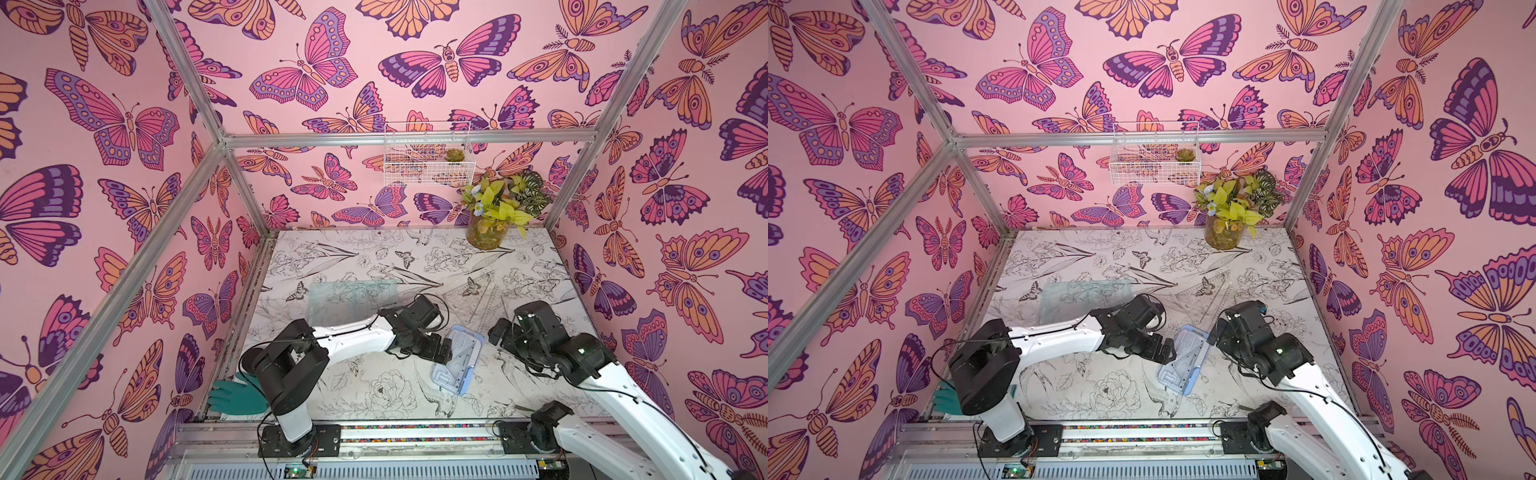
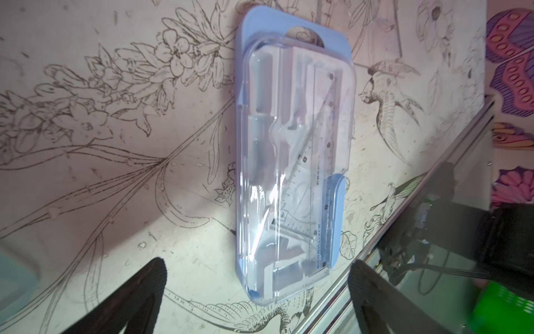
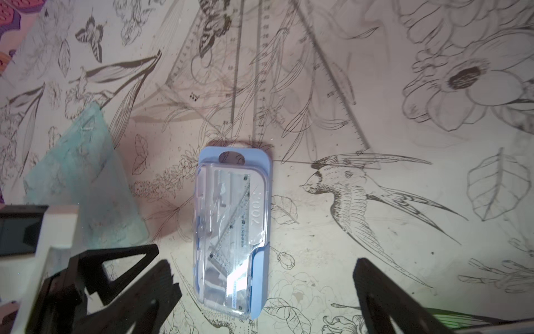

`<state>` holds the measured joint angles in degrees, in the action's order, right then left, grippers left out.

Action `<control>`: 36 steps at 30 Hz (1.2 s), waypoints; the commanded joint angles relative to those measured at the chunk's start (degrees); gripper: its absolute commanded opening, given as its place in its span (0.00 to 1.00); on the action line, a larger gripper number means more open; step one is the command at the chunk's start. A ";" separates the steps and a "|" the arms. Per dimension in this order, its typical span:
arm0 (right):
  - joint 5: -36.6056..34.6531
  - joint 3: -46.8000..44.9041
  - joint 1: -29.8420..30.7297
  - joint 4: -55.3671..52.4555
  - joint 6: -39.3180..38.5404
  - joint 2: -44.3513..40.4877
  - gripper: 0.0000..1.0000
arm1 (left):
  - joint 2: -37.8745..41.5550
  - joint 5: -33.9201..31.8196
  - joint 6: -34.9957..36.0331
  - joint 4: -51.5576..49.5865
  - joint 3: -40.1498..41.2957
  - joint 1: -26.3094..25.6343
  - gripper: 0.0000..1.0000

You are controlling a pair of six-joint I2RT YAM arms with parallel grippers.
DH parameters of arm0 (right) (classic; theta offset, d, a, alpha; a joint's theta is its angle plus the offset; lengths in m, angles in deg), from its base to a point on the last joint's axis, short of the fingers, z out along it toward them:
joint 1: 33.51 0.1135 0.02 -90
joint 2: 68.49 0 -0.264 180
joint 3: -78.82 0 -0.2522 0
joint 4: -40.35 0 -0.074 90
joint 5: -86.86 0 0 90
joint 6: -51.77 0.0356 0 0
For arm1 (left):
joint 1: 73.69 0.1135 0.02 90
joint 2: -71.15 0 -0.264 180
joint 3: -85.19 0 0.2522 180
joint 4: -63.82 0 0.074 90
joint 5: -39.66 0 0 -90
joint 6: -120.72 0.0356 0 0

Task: Open the ruler set and take out the ruler
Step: Move the ruler set box to the ruler set box.

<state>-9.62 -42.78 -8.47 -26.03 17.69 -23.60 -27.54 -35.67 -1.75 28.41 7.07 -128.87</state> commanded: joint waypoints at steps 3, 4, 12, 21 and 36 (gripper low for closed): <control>0.44 0.90 -4.64 -4.10 -1.52 -1.80 0.99 | -0.60 -11.93 6.35 -7.81 -3.76 -5.33 1.00; 0.85 0.76 -5.02 -3.74 -2.14 -1.44 0.99 | -0.98 -13.10 6.53 -8.59 -4.27 -6.01 1.00; 3.05 0.68 -6.06 -1.10 -5.73 0.98 0.99 | -8.00 -20.12 9.40 -17.37 -13.51 -11.57 1.00; 3.09 -1.13 -8.20 -1.17 -6.55 -1.73 0.99 | -12.74 -24.26 11.57 -20.98 -18.00 -14.78 1.00; 2.64 -2.51 -9.27 -0.71 -6.01 -2.62 0.99 | -15.39 -23.27 16.21 -20.10 -20.37 -17.84 1.00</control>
<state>-5.90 -45.12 -17.10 -26.31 12.03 -25.24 -41.42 -56.63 13.59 9.37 -12.69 -146.73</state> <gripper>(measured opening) 0.993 0.999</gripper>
